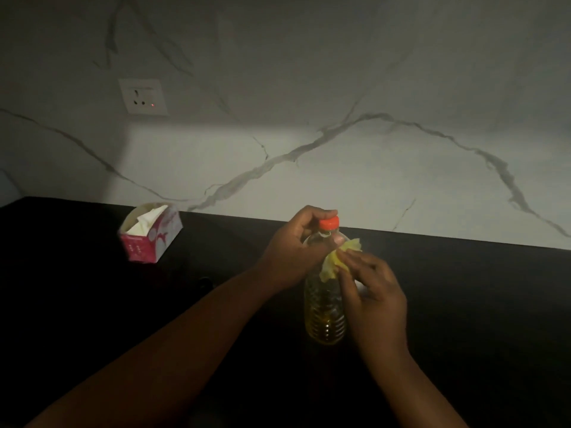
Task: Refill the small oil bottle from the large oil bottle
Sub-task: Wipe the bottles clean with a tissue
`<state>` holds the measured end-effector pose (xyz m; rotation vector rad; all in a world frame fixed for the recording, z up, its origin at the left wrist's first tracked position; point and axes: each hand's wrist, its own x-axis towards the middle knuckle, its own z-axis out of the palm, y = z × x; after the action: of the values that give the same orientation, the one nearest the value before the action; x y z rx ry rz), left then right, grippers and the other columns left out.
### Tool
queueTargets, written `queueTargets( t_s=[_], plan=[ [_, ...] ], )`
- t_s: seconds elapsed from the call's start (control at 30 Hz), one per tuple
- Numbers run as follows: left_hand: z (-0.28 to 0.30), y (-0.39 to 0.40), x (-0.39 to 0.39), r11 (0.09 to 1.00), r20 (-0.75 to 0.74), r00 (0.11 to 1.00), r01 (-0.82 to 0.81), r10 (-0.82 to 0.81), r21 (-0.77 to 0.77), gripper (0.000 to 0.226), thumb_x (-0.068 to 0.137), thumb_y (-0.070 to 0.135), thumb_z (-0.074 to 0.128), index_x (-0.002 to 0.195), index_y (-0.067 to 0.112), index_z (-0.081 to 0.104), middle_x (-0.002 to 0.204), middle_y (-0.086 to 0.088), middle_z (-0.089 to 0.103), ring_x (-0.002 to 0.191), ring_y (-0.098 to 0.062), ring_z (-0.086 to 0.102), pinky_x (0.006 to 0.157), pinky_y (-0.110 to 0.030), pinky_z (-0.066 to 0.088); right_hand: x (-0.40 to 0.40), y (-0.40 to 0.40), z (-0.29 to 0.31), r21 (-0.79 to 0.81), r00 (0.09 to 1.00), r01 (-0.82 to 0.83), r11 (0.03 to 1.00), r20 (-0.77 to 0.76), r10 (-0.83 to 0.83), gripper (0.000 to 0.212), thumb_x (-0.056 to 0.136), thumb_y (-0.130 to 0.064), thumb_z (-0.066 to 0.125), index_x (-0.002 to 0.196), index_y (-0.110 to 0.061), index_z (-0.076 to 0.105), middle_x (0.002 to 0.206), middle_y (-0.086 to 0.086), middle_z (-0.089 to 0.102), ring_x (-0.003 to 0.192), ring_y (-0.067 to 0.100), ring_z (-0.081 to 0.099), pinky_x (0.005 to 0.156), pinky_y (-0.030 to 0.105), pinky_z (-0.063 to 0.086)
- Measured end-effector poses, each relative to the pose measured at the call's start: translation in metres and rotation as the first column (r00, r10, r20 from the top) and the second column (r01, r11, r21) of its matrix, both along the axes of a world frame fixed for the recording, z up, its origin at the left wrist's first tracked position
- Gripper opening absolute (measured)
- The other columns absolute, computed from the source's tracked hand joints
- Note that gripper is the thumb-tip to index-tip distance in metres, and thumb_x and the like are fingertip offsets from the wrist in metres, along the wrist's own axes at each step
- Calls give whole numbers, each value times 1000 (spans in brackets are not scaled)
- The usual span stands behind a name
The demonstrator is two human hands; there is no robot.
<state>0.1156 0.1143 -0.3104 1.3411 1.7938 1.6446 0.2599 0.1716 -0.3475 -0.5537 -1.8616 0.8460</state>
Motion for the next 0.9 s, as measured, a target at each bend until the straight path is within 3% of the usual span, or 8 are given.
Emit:
queueTargets(
  t_s=[0.13,0.2,0.3,0.37,0.5,0.6,0.77,0.9],
  plan=[
    [-3,-3,-2,999,-8,1000,18,-18,35,45,74,32,82,107,47,55,103,21,70,98,-1,68,76,-18,55,4,-6,-46,-72,1000,-11,997,0,11,28,79,3,71,94,-20,72,95,-14,59,92,-10,57,75,6,47],
    [-5,-2,-3,997,-14,999,37,-36,68,46,75,21,82,106,38,53,96,19,72,92,1,69,75,-18,54,8,-10,-76,-174,985,19,985,170,11,31,81,3,69,79,-28,66,85,-10,58,81,-4,59,69,8,47],
    [-2,-2,-7,998,-23,1000,9,-8,60,42,75,30,80,99,50,53,103,16,66,99,0,65,77,-19,53,13,-8,-105,-314,874,69,947,477,95,32,87,-3,63,72,-32,59,86,-8,59,76,0,58,69,17,50],
    [-1,-2,-10,998,-34,999,7,-5,64,36,79,33,76,101,48,52,107,15,63,103,-1,64,77,-18,54,12,-4,-108,-392,844,103,914,521,128,28,87,-5,62,74,-29,62,88,-6,60,77,3,59,65,14,46],
    [-4,0,-16,995,-40,999,-13,17,102,28,81,38,70,104,38,53,110,14,62,108,-12,64,91,-37,56,6,1,-86,-620,934,142,772,342,102,18,83,-1,65,82,-18,68,84,0,70,79,14,66,73,32,56],
    [-1,2,-19,996,-6,1000,30,-30,86,30,77,42,70,102,38,55,109,12,62,110,-20,64,95,-41,55,2,7,-42,-622,997,55,781,78,-9,22,84,-2,67,92,-22,71,87,-5,71,82,7,67,70,18,52],
    [0,10,-18,983,87,983,151,-160,101,29,80,17,70,102,30,56,106,7,62,101,-9,67,85,-27,55,-9,9,24,-453,961,-151,879,-277,22,26,85,-4,66,98,-27,70,94,-18,70,89,-6,66,72,8,51],
    [-2,18,-12,969,161,959,213,-232,123,31,78,4,61,101,23,55,102,-1,64,100,-11,67,84,-26,56,-4,-7,-5,-190,975,8,982,-217,-50,31,84,1,66,96,-28,68,100,-16,65,97,-2,63,82,13,51]
  ],
)
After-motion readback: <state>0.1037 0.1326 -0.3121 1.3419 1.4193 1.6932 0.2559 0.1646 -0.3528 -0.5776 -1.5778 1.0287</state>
